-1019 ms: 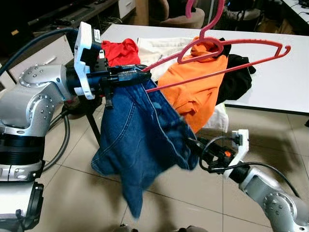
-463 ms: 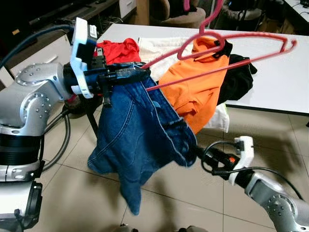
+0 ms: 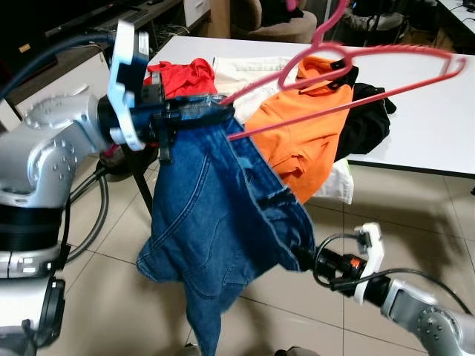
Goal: Hang hanger
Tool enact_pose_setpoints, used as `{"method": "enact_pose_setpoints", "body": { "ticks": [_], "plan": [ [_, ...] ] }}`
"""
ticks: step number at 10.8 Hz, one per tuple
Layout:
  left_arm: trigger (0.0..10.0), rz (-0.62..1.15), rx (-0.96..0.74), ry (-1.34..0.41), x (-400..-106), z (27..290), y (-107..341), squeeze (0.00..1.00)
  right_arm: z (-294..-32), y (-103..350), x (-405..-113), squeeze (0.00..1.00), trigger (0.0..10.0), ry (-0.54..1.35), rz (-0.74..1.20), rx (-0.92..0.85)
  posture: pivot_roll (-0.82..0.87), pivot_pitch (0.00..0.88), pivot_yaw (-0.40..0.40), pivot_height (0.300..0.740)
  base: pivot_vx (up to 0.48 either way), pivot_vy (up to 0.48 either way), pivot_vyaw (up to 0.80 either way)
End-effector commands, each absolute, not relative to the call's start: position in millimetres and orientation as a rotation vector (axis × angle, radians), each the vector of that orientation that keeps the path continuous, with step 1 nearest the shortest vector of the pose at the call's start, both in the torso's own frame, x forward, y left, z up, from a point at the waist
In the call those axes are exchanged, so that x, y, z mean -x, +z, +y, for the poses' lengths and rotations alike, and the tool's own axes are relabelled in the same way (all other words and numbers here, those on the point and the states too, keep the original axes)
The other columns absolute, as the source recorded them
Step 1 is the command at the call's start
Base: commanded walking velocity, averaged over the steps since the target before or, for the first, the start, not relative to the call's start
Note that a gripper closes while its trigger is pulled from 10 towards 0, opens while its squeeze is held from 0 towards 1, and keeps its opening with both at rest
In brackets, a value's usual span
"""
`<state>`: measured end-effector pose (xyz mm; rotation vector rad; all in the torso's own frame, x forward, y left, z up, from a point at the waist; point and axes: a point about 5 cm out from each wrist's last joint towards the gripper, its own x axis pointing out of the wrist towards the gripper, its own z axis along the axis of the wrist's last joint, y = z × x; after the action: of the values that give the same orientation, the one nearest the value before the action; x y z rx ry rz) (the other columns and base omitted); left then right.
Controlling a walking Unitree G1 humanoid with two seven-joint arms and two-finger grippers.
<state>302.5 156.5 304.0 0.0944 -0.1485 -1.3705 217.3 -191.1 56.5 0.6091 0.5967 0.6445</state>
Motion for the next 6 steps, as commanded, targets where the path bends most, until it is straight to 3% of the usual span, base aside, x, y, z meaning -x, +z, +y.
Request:
{"method": "enact_pose_setpoints", "body": {
  "ticks": [1, 2, 4, 6],
  "plan": [
    [0.0, -0.214, -0.117, -1.401, -295.1, 154.7, 321.5, 0.00, -194.0, 58.4, -221.3, 0.00, 10.0, 0.639, 0.577, -0.621, -0.15, 0.000, 0.067, 0.740, 0.000, 0.000, 0.00],
    [0.0, -0.220, -0.104, -1.420, -292.3, 153.2, 324.6, 0.00, -195.3, 59.1, -226.4, 0.00, 10.0, 0.622, 0.562, -0.626, -0.14, 0.000, 0.067, 0.740, 0.000, 0.000, 0.00],
    [0.0, -0.219, -0.103, -1.431, -289.8, 153.5, 326.5, 0.00, -197.7, 58.9, -231.2, 0.00, 0.0, 0.599, 0.541, -0.675, -0.14, 0.000, 0.064, 0.740, 0.000, 0.000, 0.00],
    [0.0, -0.219, -0.098, -1.429, -289.1, 154.3, 327.6, 0.00, -198.9, 54.8, -230.1, 0.00, 0.0, 0.596, 0.552, -0.693, -0.14, 0.000, 0.060, 0.740, 0.000, 0.000, 0.00]
  ]
}}
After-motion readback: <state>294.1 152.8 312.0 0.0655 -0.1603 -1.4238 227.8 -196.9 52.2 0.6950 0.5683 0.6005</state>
